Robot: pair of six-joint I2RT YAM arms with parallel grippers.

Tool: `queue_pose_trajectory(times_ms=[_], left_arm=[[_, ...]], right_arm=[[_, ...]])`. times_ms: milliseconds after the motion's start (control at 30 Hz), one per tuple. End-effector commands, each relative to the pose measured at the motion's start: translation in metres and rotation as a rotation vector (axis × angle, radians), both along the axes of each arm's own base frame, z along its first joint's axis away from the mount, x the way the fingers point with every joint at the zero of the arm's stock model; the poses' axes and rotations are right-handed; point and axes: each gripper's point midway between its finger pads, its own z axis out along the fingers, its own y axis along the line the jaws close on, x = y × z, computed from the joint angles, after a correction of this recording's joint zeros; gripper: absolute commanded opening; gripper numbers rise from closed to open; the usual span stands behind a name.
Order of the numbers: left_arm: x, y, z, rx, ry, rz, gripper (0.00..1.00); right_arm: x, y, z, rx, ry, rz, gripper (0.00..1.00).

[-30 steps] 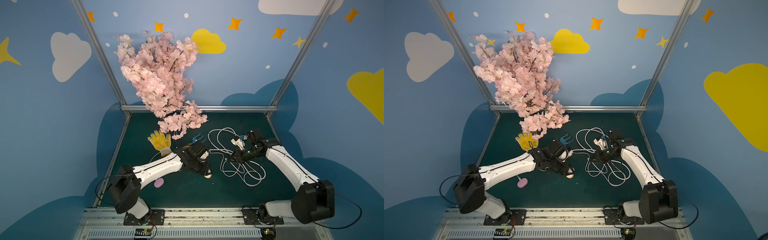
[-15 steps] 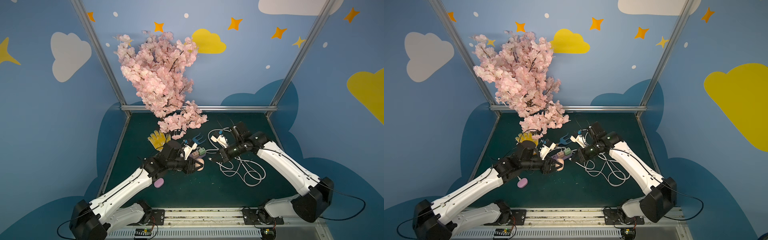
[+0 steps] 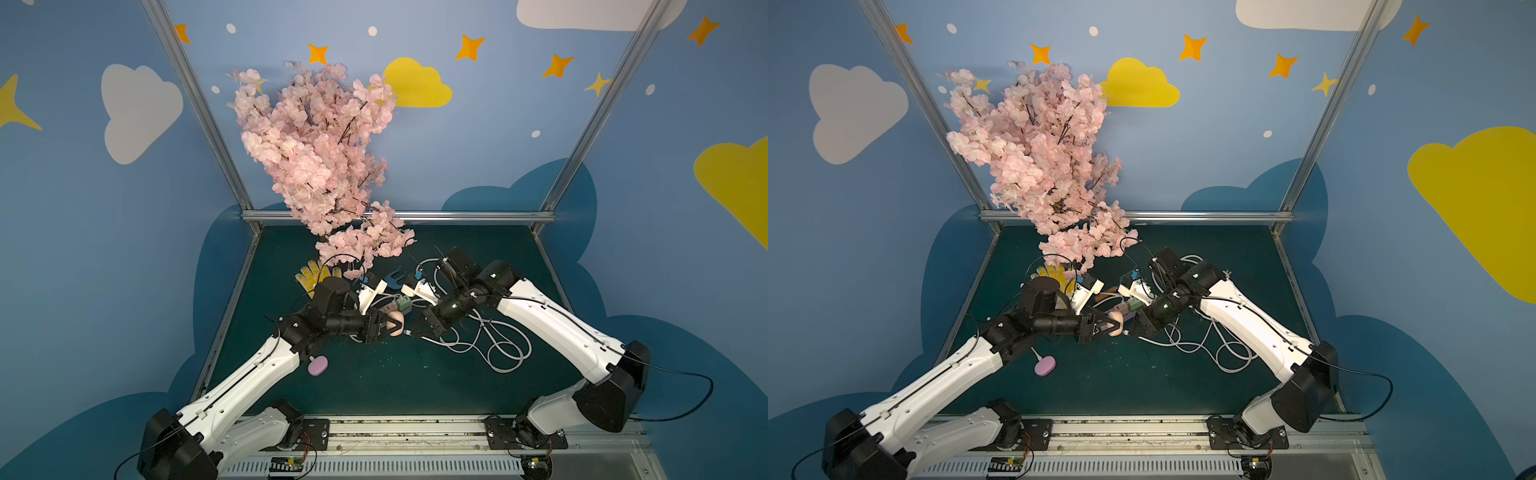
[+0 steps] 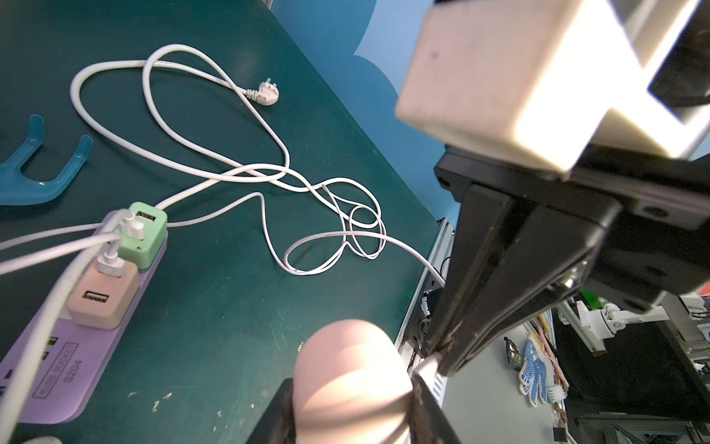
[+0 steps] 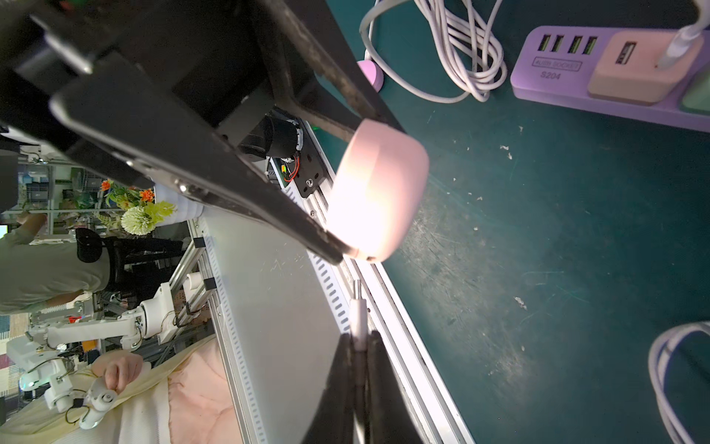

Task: Charge the bluetooth headset
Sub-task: Insert the charging cable into the bluetooth headset.

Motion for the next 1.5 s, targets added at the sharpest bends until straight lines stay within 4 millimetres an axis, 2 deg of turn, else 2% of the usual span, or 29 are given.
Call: queue_pose_trajectory(times_ms=[0,200,367,833,1133,1467], left_arm=[[-0.002,-0.004,0.006,-0.037,-0.001,-0.028,0.03],[-0.003,-0.003,0.002,-0.034,0.016,-0.025,0.03],[-0.002,-0.004,0.001,-0.035,0.018,-0.023,0.03],[-0.002,-0.006,0.0,-0.042,0.032,-0.034,0.03],[-0.004,-0.007,0.005,-0.06,0.032,-0.045,0.03],[-0.006,-0.008,-0.004,-0.054,0.068,-0.057,0.03]], right_arm=[[0.004,-0.001,0.002,-0.019,-0.036,-0.001,0.0],[0.012,0.002,0.008,0.007,-0.076,-0.023,0.0],[0.01,0.007,0.014,0.039,-0.062,-0.019,0.0],[0.015,0.017,0.016,0.073,-0.069,-0.023,0.0],[0.023,0.02,0.005,0.051,-0.057,-0.041,0.0],[0.036,0.027,0.003,0.046,-0.045,-0.067,0.0]])
